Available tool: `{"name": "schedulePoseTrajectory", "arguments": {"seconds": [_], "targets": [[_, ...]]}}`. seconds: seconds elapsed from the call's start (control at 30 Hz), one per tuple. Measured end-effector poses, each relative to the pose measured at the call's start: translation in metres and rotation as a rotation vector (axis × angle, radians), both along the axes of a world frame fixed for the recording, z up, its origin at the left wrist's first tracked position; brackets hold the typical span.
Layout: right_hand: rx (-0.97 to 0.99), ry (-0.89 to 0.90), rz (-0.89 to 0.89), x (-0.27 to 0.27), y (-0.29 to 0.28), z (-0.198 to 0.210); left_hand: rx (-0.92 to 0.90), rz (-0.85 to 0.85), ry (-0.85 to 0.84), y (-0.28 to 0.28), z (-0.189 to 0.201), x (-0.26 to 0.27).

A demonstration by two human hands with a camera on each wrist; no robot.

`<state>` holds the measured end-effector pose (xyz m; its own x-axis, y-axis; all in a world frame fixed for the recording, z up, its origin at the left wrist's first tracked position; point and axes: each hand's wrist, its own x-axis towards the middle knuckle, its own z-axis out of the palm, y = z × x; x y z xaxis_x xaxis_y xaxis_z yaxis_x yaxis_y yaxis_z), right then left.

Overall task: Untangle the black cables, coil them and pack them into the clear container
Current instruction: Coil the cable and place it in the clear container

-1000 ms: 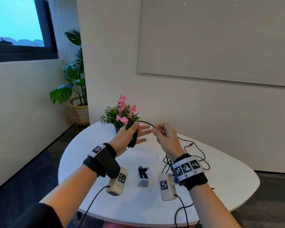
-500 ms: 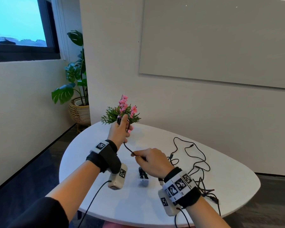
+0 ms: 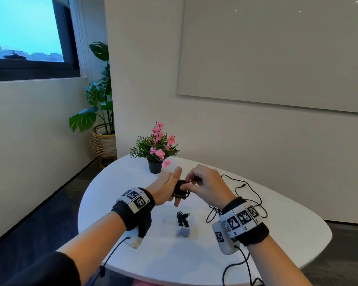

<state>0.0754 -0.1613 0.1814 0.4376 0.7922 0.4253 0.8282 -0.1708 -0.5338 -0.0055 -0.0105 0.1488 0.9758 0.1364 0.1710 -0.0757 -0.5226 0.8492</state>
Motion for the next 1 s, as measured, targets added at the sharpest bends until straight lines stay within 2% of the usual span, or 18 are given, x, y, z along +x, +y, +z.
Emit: {"name": "schedulePoseTrajectory", "arguments": {"seconds": [0.27,0.47,0.53,0.67,0.77,0.87,1.0], "targets": [[0.143,0.013,0.056,-0.004,0.003,-0.016,-0.047,-0.079,0.023,-0.003,0.002,-0.007],[0.147,-0.075,0.051,0.001,0.000,-0.019,-0.161,-0.114,0.027,-0.006,0.003,-0.009],[0.160,-0.072,0.035,0.005,-0.003,-0.018,-0.043,-0.117,0.051,-0.007,0.007,-0.009],[0.195,-0.085,0.004,0.014,-0.010,-0.015,0.330,-0.114,0.136,-0.005,0.016,-0.008],[0.185,-0.049,-0.013,0.017,-0.013,-0.016,0.488,-0.089,0.204,-0.008,0.020,-0.009],[0.052,-0.028,-0.057,0.017,-0.016,-0.017,0.625,-0.037,0.288,-0.005,0.021,-0.010],[-0.226,-0.107,-0.039,0.015,-0.019,-0.009,0.790,-0.004,0.362,0.002,0.016,-0.006]]}}
